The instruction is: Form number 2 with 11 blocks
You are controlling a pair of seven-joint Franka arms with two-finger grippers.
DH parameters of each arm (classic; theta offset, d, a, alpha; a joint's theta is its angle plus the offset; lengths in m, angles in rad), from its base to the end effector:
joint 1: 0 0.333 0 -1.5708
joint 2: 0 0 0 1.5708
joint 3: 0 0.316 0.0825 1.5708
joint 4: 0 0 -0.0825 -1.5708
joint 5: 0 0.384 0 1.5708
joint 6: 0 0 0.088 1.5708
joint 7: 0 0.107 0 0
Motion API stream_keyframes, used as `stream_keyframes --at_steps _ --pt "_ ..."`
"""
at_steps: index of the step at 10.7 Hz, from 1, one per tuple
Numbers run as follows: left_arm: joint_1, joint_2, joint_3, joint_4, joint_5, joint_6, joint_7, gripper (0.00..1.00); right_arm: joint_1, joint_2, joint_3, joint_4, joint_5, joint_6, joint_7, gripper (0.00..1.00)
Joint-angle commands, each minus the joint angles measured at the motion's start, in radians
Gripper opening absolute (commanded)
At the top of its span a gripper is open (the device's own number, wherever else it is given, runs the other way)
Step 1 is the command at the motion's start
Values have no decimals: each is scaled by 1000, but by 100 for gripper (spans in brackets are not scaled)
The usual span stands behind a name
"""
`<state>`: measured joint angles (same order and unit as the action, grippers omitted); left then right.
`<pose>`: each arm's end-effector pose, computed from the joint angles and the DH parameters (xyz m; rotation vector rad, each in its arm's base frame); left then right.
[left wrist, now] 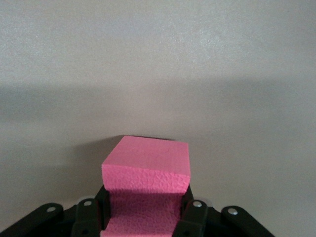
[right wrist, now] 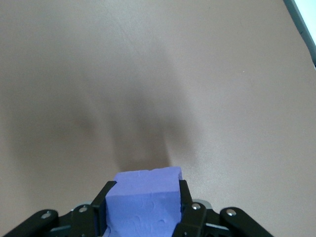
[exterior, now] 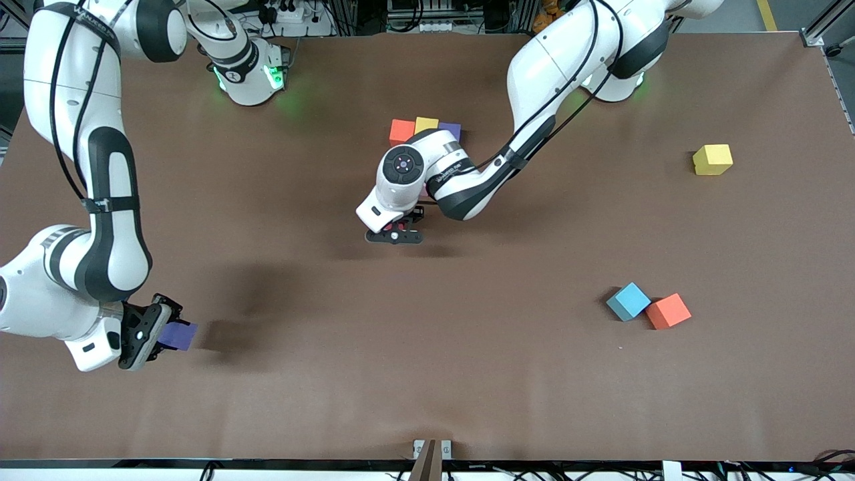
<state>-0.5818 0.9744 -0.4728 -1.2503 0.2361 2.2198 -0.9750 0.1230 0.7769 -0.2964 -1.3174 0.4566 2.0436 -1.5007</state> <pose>0.4639 -0.6017 0.2153 2.9596 -0.0190 -0.1607 0.7389 -0.0527 0.2860 -2.4744 -1.6824 -0.2060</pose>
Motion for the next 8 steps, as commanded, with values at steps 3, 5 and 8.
stream_keyframes --at_steps 3,5,8 --pt "-65 6 83 29 -29 -12 15 66 -19 13 10 23 27 -11 -26 8" --pt "-75 0 91 31 -31 -11 13 100 -19 13 10 17 30 -11 -26 9" --pt "-73 -6 83 32 -31 -11 10 100 -19 13 10 15 31 -10 -27 9"
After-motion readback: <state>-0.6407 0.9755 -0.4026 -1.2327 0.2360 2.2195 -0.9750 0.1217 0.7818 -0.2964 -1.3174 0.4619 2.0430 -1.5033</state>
